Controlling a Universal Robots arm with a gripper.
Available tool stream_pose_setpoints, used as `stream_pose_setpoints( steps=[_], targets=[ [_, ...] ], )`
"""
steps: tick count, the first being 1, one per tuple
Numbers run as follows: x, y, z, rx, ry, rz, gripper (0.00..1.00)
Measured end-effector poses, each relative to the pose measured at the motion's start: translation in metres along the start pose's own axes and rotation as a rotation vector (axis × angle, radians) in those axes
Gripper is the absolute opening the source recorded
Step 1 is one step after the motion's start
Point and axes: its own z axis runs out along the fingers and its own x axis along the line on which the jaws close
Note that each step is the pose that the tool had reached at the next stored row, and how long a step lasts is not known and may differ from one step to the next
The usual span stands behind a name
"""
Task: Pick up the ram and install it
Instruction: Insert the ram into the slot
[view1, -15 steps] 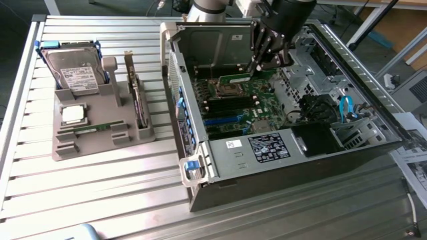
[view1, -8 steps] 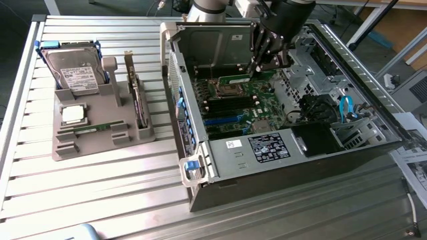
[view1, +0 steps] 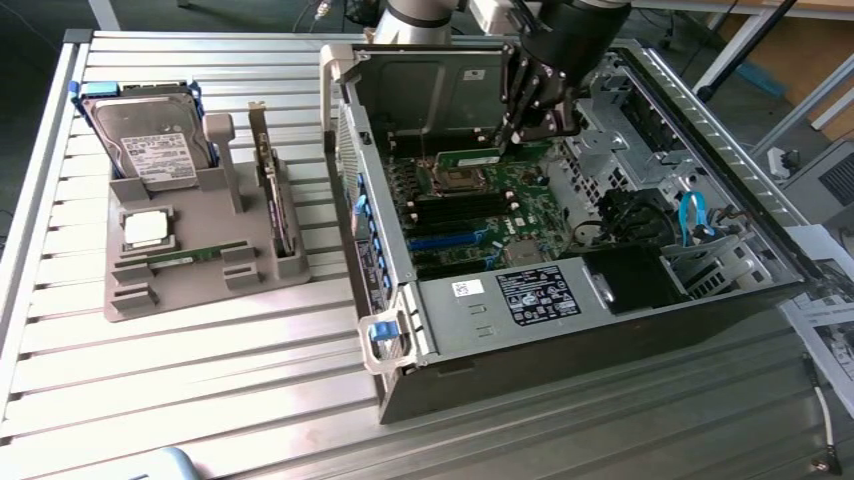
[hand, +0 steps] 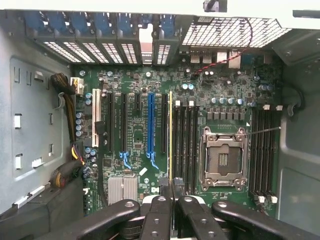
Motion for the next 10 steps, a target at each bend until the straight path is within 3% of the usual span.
stream_pose_setpoints(
  steps=[5, 10],
  targets=[
    [0.0, -0.0004, 0.0001, 0.0005, -0.0003, 0.014, 0.12],
    [0.0, -0.0076, 0.0001, 0.0005, -0.0003, 0.014, 0.12]
  ],
)
